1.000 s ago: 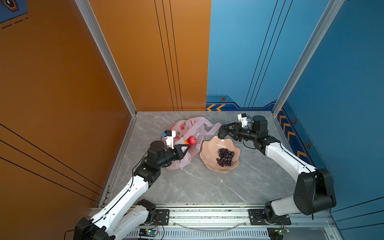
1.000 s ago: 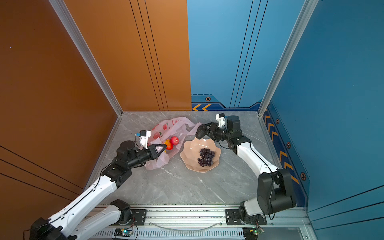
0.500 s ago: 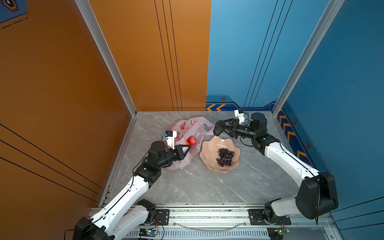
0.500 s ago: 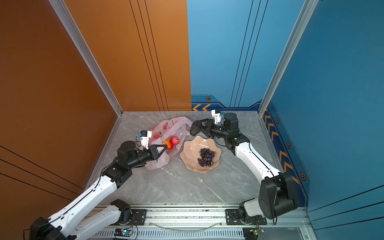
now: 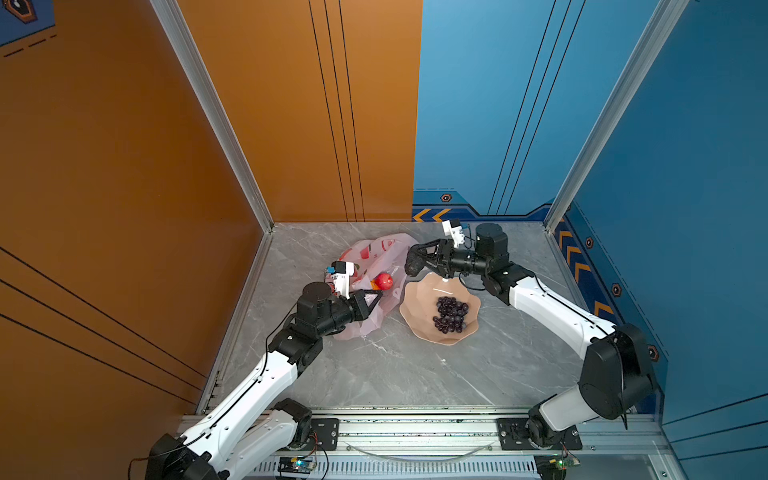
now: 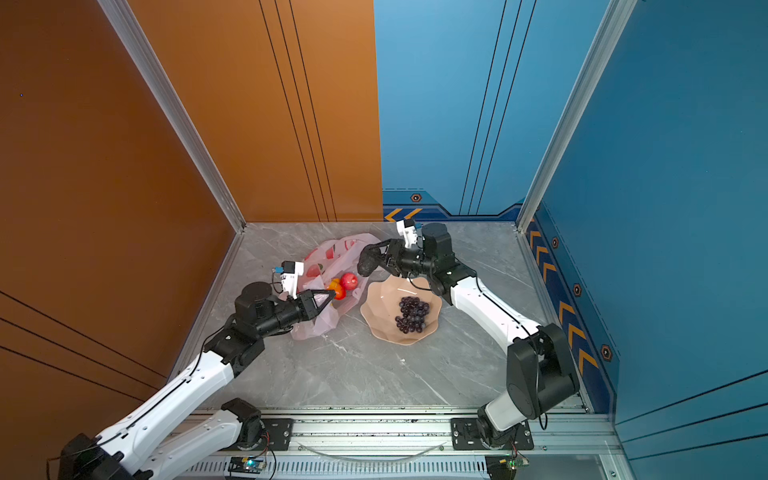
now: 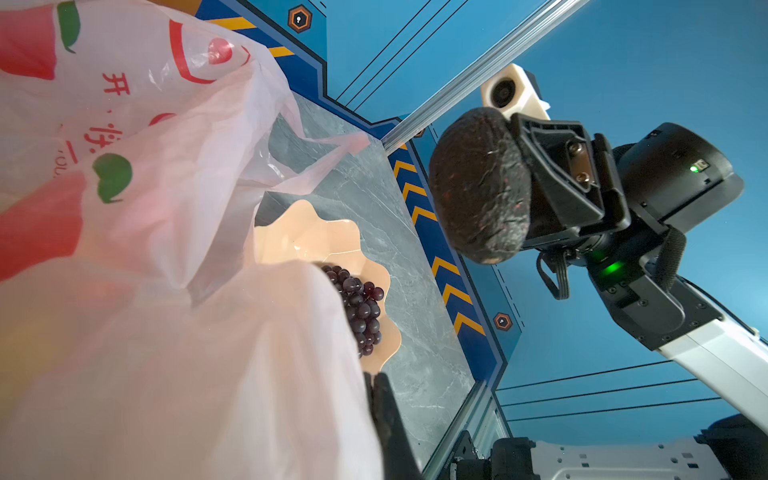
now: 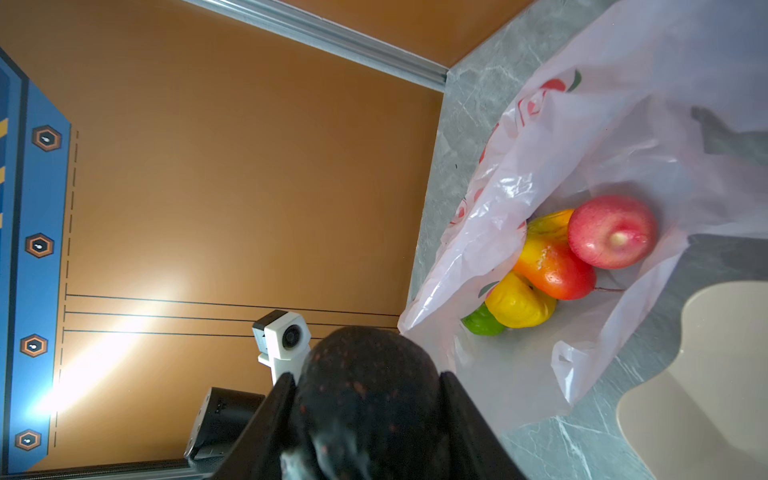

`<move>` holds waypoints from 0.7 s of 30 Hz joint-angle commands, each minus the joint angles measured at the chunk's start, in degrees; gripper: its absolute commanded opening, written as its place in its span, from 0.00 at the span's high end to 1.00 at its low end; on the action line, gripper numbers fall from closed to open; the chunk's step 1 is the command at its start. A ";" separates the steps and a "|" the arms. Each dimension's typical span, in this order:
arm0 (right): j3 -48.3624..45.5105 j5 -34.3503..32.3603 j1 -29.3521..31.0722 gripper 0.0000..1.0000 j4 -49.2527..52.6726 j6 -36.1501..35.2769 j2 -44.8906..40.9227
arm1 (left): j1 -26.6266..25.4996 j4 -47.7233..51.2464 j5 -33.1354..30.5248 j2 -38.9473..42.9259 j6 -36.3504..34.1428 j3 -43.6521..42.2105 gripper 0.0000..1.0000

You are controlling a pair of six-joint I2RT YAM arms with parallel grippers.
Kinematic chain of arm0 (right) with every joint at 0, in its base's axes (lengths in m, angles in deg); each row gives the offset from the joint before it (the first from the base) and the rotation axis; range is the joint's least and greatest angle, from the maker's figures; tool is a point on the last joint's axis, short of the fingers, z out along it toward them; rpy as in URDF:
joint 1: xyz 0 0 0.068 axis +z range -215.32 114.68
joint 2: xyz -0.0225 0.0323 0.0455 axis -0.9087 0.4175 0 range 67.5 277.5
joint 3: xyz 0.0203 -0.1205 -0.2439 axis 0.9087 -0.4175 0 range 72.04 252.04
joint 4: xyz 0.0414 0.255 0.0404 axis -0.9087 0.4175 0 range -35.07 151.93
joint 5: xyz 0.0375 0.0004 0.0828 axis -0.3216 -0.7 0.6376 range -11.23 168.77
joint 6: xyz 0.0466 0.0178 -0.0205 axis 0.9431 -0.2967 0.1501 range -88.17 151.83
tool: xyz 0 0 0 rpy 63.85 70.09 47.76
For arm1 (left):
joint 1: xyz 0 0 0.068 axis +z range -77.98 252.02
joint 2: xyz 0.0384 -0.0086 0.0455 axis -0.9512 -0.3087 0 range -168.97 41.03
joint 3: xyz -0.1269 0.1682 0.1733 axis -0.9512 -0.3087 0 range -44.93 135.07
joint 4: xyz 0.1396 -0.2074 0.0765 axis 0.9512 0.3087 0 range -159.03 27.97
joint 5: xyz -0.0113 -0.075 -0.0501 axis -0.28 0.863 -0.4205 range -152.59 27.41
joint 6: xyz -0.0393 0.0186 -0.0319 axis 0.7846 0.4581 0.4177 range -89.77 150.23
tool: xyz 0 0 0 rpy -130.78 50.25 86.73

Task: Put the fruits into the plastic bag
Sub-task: 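Carry the avocado with the right gripper into the bag mouth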

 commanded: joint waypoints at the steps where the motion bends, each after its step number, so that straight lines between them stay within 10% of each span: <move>1: 2.90 -0.23 2.43 0.58 -1.89 0.39 2.71 | -0.47 -1.09 -0.71 -0.15 -0.41 2.11 1.00; 21: 14.80 -3.36 9.47 0.60 20.15 -8.23 19.55 | -0.87 0.58 0.45 0.30 -1.81 4.08 1.00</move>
